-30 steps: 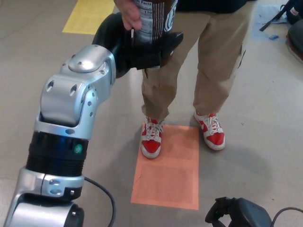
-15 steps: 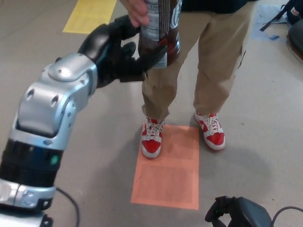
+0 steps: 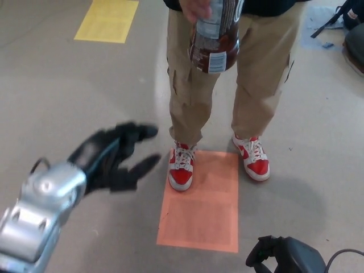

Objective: The robot recieved a bottle of protein shake from a person using its left hand and then shake the protein up and down 2 two times and hand it back to the person

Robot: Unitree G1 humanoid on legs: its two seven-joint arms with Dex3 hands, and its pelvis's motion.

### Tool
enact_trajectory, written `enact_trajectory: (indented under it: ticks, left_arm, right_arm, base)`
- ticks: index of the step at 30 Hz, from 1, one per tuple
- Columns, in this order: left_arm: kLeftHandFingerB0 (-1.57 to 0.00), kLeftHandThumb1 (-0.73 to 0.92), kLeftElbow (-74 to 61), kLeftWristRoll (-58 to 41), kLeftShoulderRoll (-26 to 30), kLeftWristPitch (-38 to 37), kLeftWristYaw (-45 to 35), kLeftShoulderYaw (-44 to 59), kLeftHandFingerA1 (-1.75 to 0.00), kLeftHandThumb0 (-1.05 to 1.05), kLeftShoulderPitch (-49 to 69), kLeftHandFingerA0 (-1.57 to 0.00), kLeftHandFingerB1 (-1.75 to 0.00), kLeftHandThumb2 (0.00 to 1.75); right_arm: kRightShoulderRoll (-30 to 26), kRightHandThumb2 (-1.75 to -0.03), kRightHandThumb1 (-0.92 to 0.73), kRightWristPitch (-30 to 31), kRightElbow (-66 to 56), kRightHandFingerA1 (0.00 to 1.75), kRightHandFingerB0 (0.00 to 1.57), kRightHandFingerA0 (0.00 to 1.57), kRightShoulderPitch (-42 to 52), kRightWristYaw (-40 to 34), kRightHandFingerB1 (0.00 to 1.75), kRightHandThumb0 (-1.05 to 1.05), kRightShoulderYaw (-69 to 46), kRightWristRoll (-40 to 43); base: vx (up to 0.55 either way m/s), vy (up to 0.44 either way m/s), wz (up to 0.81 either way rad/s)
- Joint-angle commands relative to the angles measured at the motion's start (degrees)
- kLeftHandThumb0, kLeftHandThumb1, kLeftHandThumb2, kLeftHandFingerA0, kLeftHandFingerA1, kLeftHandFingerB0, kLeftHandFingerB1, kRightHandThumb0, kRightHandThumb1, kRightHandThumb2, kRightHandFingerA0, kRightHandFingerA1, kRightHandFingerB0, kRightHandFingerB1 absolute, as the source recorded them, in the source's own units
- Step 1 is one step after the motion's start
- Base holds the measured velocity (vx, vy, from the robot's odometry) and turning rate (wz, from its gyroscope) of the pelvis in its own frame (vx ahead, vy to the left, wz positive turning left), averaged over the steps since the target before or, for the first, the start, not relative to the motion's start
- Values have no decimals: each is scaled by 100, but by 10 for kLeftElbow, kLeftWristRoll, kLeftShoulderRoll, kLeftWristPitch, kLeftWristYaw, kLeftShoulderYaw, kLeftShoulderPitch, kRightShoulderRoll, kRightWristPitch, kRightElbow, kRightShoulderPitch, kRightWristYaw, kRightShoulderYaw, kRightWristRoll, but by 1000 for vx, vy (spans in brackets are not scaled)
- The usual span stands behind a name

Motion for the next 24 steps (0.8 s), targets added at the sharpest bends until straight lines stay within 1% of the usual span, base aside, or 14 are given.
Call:
enact_trajectory:
  ticks: [1, 4, 8, 9, 11, 12, 13, 15, 16, 18, 21, 22, 23, 24]
  left_arm:
    - [-37, 70, 78, 132, 49, -281, 119, -14, -39, -57, 214, -44, -35, 62]
    - [-38, 69, 107, 148, 54, -307, 139, -15, -39, -56, 228, -44, -35, 63]
    - [-44, 72, 198, 234, 92, -375, 235, -66, -39, -50, 245, -51, -36, 62]
    - [-46, 72, 258, 278, 104, -408, 298, -102, -39, -49, 245, -53, -36, 62]
    - [-46, 72, 293, 300, 110, -418, 335, -124, -40, -48, 249, -54, -36, 62]
    - [-46, 72, 311, 309, 113, -426, 352, -134, -40, -48, 249, -54, -36, 62]
    - [-47, 71, 329, 315, 115, -433, 368, -143, -40, -46, 249, -54, -37, 61]
    - [-47, 71, 358, 327, 114, -442, 400, -158, -41, -47, 244, -55, -37, 61]
    - [-47, 70, 371, 331, 111, -445, 415, -163, -46, -45, 244, -58, -36, 62]
    - [-43, 69, 402, 330, 101, -453, 441, -170, -44, -44, 236, -56, -35, 61]
    - [-40, 69, 419, 321, 97, -456, 436, -169, -44, -43, 216, -54, -34, 61]
    - [-26, 54, 430, 319, 95, -467, 443, -169, -52, -46, 210, -48, -44, 80]
    - [-32, 66, 436, 316, 95, -474, 445, -167, -41, -39, 203, -55, -34, 61]
    - [-29, 64, 445, 314, 93, -479, 446, -167, -39, -37, 192, -55, -32, 59]
  right_arm:
    - [0, -117, -49, -23, 2, 103, 95, 105, 54, -19, 89, -43, -1, 4]
    - [2, -117, -47, -19, 3, 94, 97, 102, 53, -8, 82, -44, -4, 8]
    - [3, -114, -50, -10, 2, 102, 93, 103, 60, -17, 87, -45, -1, 3]
    - [2, -115, -49, -14, 1, 100, 94, 103, 68, -21, 84, -42, -2, 5]
    - [2, -117, -48, -19, 1, 92, 94, 93, 77, -26, 86, -41, -3, 6]
    - [3, -117, -48, -20, 0, 92, 94, 93, 80, -26, 86, -41, -3, 7]
    - [2, -121, -46, -22, 0, 82, 98, 92, 82, -25, 79, -41, -4, 7]
    - [1, -121, -46, -23, 0, 86, 98, 96, 83, -23, 80, -42, -4, 8]
    - [1, -116, -48, -22, 0, 90, 94, 94, 82, -23, 88, -43, -4, 7]
    - [-1, -115, -47, -20, 0, 95, 95, 98, 77, -23, 88, -42, -5, 8]
    - [-2, -114, -48, -17, -2, 97, 95, 102, 63, -23, 85, -43, -9, 10]
    - [-2, -116, -47, -19, -1, 96, 95, 103, 58, -20, 84, -45, -12, 12]
    - [-1, -116, -48, -17, -1, 101, 94, 103, 52, -16, 86, -45, -14, 14]
    - [-1, -117, -47, -16, -2, 100, 95, 103, 44, -15, 85, -45, -16, 15]
  base:
    - [0, 0, 0]
    - [0, 0, 0]
    - [0, 0, 0]
    - [0, 0, 0]
    - [0, 0, 0]
    - [0, 0, 0]
    - [0, 0, 0]
    - [0, 0, 0]
    - [0, 0, 0]
    - [0, 0, 0]
    - [0, 0, 0]
    - [0, 0, 0]
    - [0, 0, 0]
    - [0, 0, 0]
